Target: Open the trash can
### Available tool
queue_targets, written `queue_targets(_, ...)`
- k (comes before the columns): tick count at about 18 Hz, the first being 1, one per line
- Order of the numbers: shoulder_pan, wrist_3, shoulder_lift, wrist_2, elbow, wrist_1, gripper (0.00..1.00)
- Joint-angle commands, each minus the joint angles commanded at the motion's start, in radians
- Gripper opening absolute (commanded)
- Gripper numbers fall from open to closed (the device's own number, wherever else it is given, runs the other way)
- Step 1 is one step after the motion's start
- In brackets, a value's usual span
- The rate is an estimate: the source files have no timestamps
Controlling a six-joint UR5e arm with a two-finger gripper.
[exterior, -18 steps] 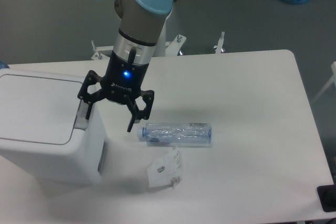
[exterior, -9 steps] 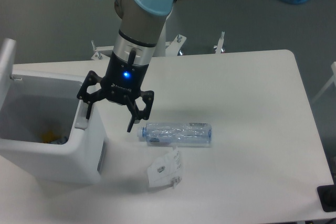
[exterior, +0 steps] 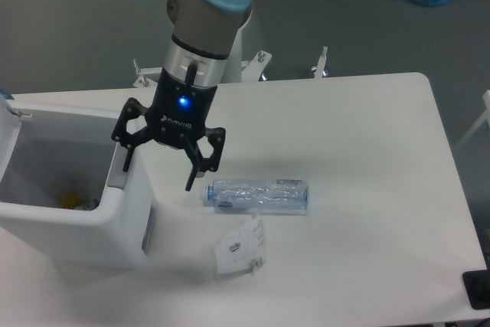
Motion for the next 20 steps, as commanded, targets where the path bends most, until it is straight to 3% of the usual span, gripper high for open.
queue_targets(4, 0.051, 0.089, -0.037, 0.078, 0.032, 0.029, 1.00)
queue_targets(9, 0.130, 0.302, -0.138, 0.236, 0.052, 0.034, 1.00)
queue_targets(14, 0.218, 0.466, -0.230, 0.311, 0.072, 0.046, 1.00)
queue_targets(18, 0.276, 0.656, -0.255, 0.362, 0.057, 0.029, 1.00)
queue_targets(20, 0.276, 0.765, -0.268, 0.451, 0.060, 0.002, 1.00)
